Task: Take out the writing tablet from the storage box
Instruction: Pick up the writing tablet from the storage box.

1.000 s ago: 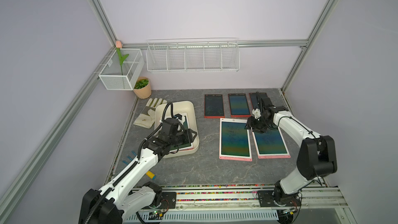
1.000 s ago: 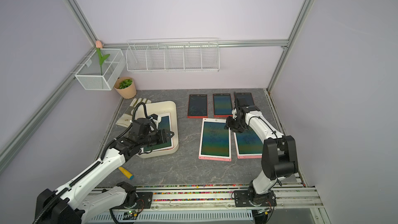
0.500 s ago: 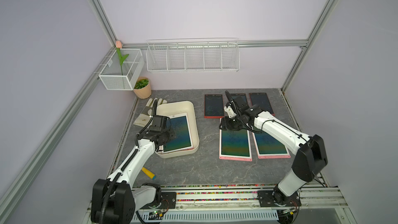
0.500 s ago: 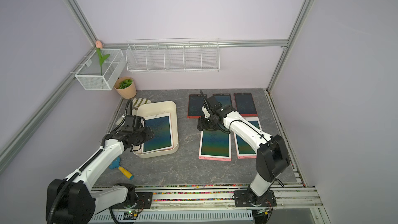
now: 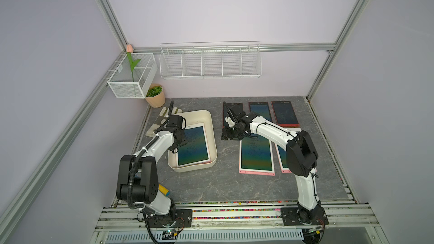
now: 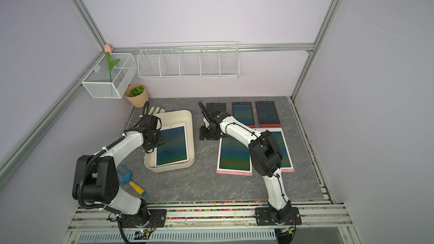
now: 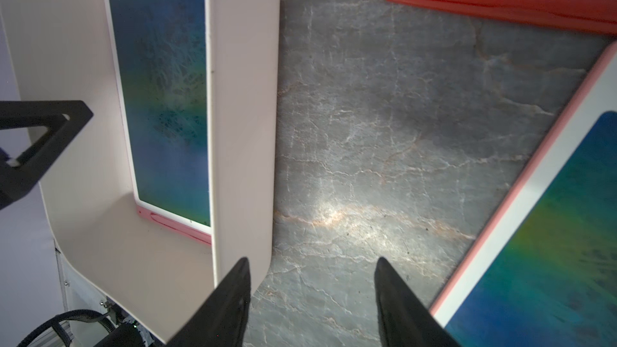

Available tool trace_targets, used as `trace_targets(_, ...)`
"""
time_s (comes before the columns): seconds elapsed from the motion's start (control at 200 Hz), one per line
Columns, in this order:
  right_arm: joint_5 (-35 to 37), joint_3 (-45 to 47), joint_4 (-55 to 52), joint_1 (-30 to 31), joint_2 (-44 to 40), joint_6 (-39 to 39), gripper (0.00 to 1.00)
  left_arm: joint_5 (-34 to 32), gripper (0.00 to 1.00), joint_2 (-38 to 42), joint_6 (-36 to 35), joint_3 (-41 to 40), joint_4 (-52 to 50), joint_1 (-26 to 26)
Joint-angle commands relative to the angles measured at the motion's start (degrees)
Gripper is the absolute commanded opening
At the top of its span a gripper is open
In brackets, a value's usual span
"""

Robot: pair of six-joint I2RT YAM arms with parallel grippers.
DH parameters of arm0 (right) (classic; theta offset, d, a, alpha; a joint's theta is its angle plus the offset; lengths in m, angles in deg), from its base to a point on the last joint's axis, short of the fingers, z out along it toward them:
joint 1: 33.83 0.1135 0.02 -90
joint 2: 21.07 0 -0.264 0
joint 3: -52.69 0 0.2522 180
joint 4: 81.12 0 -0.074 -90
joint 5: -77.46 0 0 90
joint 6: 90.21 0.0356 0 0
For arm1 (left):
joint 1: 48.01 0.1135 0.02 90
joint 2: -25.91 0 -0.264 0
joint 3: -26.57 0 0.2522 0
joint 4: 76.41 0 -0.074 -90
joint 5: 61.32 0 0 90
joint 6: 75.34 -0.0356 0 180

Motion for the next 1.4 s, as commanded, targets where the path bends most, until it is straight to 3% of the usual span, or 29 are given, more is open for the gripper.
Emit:
trace_targets(0.0,-1.8,-2.5,0.3,0.0,1.4,0.9,0.6,-0.7,0.57,-1.1,-1.9,1.9,-1.5,0.3)
trace_targets(0.555,-5.4,-1.8,4.1,0.0,2.8,1.4,0.6,-2.7,0.63,-7.5,-0.8,2.7,0.5,0.3)
trace_targets(0.84,-6.8,0.1,6.5,-0.1,1.3,0.6,0.6,-0.7,0.66,-9.5,0.4,0.9,5.3,0.8)
trace_targets(1.28,-6.9,1.9,7.3,-0.7,-1.0,-0.5,0.6,-0.1,0.68,-10.8,2.5,0.6,3.3,2.3)
trace_targets(1.395,-6.8,2.5,7.5,-1.0,-1.7,-0.6,0.6,2.6,0.68,-11.1,1.8,1.5,2.7,2.3)
